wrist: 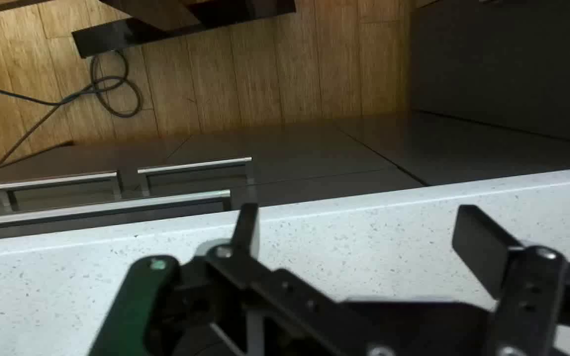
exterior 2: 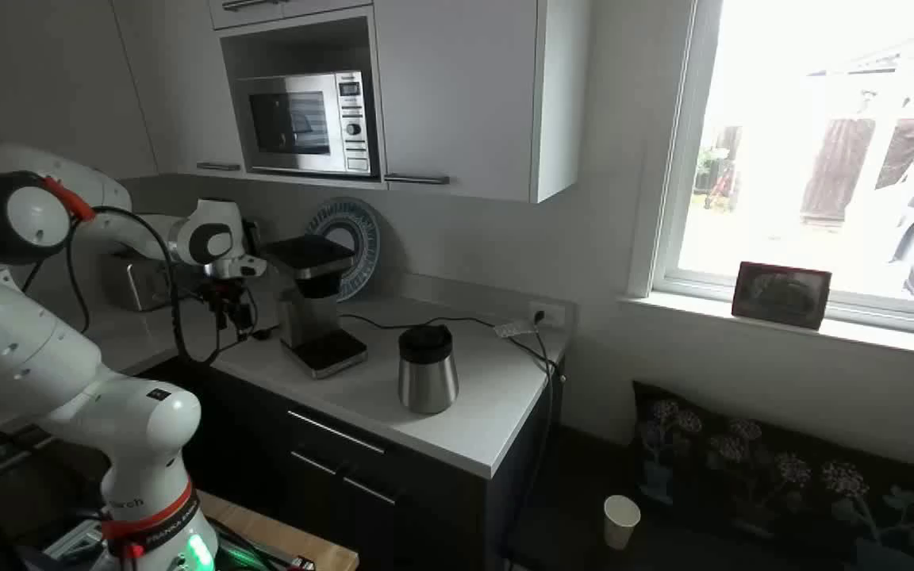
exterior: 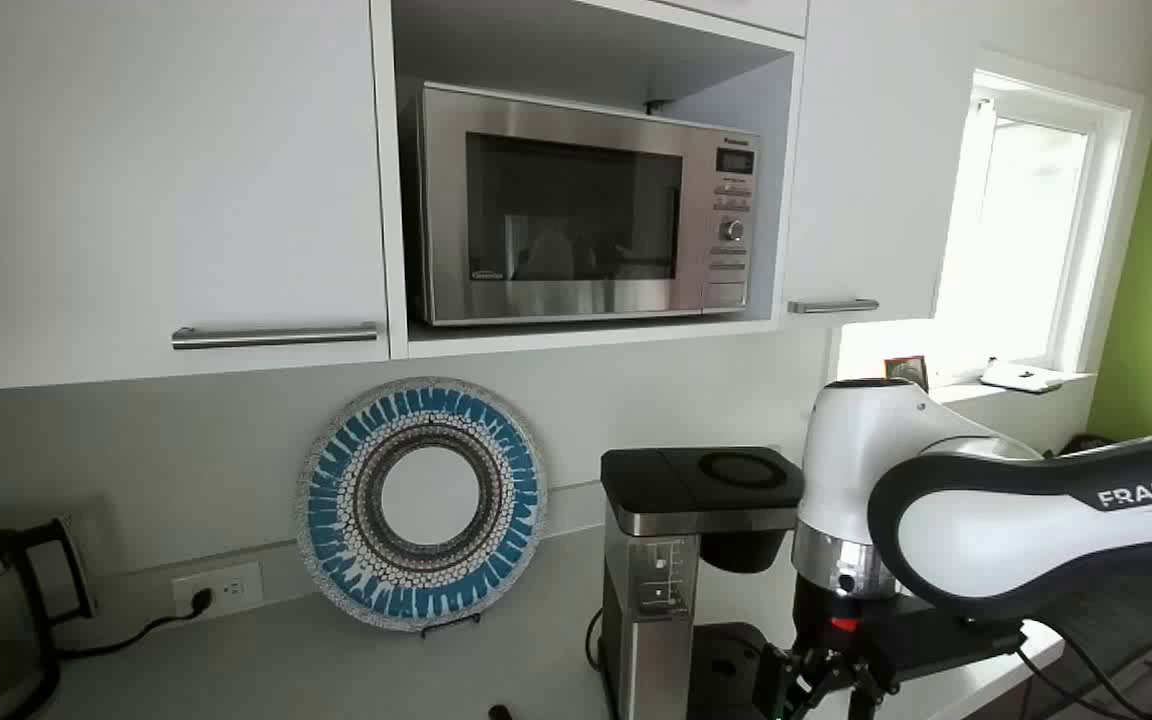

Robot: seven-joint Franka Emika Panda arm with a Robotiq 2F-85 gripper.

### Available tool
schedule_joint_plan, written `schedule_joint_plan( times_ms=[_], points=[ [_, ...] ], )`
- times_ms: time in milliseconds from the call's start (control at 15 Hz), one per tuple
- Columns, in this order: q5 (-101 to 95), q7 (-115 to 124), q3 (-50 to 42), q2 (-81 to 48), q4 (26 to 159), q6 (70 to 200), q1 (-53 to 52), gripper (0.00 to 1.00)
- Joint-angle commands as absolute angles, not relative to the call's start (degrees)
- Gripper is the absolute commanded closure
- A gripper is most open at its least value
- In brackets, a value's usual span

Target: Press a button on the coffee maker

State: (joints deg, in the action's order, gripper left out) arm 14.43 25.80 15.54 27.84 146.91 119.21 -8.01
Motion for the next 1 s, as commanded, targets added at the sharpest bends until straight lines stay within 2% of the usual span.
schedule_joint_plan(
  times_ms=[0,400,933],
  points=[
    [14.2,25.9,15.2,27.8,146.9,119.1,-8.3,0.00],
    [13.0,26.7,14.8,26.5,147.1,119.1,-6.9,0.00],
    [11.0,17.9,5.3,20.8,149.2,118.5,-0.6,0.00]
  ],
)
